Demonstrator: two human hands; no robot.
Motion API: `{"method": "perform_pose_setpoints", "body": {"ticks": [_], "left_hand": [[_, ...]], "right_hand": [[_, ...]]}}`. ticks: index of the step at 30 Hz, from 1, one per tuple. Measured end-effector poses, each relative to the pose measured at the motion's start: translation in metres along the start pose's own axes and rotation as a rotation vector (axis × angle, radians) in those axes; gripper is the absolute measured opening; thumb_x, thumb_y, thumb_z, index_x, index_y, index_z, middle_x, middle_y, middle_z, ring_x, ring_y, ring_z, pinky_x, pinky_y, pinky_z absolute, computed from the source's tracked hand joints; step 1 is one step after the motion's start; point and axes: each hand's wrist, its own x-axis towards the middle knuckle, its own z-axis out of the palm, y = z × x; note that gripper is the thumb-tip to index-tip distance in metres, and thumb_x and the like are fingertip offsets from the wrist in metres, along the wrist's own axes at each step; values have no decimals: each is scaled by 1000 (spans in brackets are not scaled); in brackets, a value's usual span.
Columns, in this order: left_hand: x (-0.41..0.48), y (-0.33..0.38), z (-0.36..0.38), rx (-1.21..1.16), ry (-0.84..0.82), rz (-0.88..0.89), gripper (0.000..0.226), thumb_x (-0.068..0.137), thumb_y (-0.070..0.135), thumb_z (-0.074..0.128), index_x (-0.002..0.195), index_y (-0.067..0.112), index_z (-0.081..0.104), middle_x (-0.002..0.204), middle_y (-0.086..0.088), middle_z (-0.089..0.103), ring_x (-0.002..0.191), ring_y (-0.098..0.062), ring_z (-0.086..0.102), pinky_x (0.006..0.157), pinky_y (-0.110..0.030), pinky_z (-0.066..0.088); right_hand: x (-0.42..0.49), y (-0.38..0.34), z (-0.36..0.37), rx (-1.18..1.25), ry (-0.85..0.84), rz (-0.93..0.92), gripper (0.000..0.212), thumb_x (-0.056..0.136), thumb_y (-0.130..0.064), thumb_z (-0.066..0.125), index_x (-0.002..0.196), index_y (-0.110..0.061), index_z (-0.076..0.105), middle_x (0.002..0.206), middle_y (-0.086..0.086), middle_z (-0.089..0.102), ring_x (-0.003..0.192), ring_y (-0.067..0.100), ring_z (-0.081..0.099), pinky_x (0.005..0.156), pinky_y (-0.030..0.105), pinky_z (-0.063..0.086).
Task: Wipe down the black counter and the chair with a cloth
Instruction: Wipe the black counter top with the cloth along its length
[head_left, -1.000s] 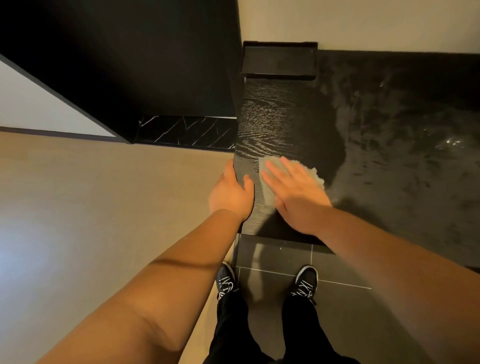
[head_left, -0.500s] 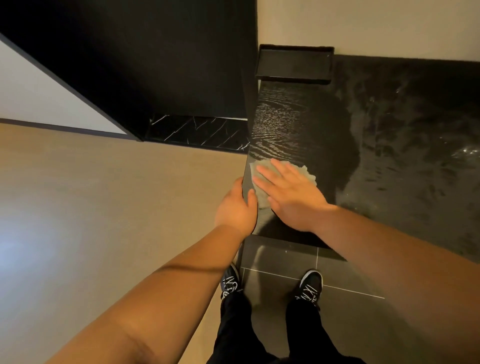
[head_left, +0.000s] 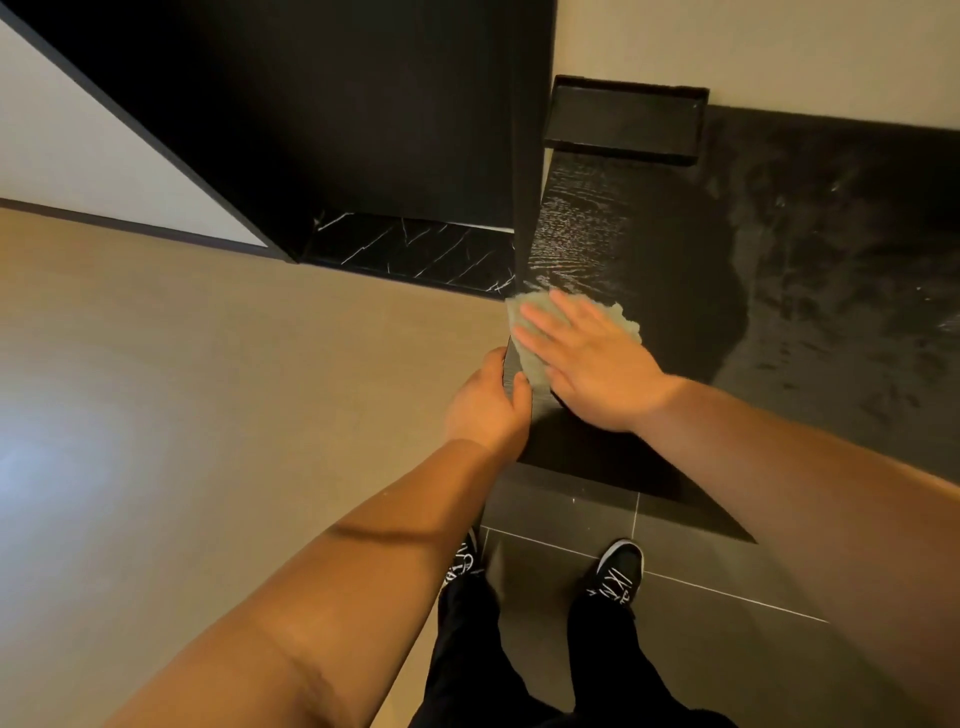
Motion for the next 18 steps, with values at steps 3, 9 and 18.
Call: {"method": "perform_pose_setpoints", "body": {"ticks": [3, 9, 18], "left_hand": [[-5, 1, -6, -16, -47, 23, 47, 108, 40, 40, 154, 28, 38, 127, -4, 68, 108, -28, 68, 88, -40, 54], [-23, -15, -13, 68, -139, 105, 59, 108, 41, 33, 163, 39, 11, 120, -7, 69, 93, -27, 68, 83, -44, 55], [-33, -53, -46, 276, -285, 210, 59, 113, 47, 30, 167, 44, 5, 136, -11, 63, 111, -27, 64, 90, -47, 55]], "right_hand": [[-24, 6, -3, -11, -67, -59, 61, 106, -37, 32, 166, -31, 20, 175, -6, 7, 161, 24, -1, 130, 47, 7], [21, 6, -14, 41, 6, 172, 61, 107, -40, 29, 165, -26, 17, 174, -1, 7, 160, 32, 1, 129, 52, 9], [-41, -43, 14, -18, -67, 17, 64, 106, -47, 22, 166, -26, 18, 175, -1, 7, 161, 26, 0, 130, 48, 5]]}}
